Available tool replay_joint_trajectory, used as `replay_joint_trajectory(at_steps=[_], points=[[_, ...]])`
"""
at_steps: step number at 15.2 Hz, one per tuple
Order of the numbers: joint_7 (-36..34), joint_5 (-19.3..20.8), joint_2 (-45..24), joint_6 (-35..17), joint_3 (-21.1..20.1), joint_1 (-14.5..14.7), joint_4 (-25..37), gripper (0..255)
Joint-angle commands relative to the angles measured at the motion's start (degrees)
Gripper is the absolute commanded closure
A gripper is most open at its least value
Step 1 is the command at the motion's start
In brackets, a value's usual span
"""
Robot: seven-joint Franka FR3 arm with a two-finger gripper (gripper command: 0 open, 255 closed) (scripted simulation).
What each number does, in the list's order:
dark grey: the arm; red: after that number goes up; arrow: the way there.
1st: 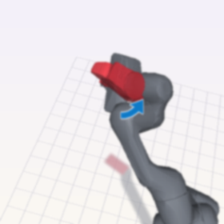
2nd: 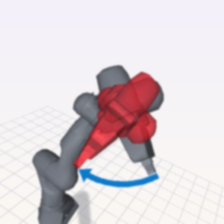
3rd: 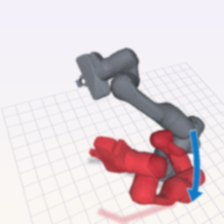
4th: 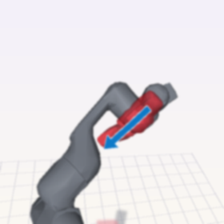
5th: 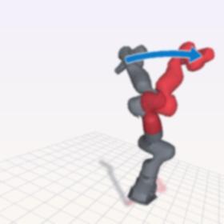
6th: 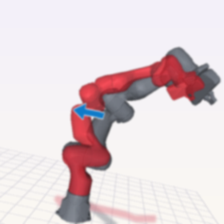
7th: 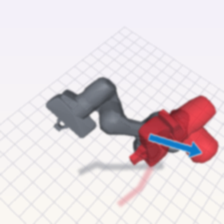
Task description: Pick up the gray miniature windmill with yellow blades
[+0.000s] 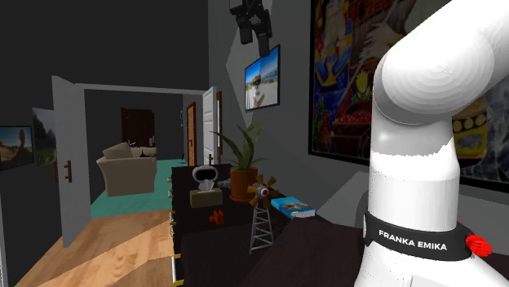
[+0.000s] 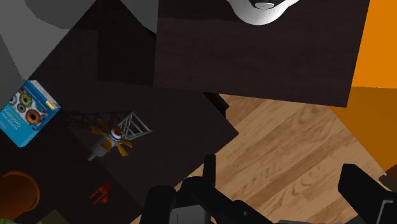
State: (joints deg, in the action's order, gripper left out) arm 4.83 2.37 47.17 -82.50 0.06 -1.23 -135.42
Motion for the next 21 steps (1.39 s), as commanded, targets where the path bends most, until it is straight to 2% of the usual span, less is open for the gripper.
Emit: replay_joint_trajectory(at_steps=[1, 11, 21], points=[[0.0, 0.0, 0.0, 0.0, 0.0, 0.0, 0.0, 0], [-0.4, 4.2, -9.6, -18.9, 6.3, -5.1, -7.8, 0], [-0.3, 6.2, -26.1, -37.6, 13.0, -9.4, -8.6, 0]])
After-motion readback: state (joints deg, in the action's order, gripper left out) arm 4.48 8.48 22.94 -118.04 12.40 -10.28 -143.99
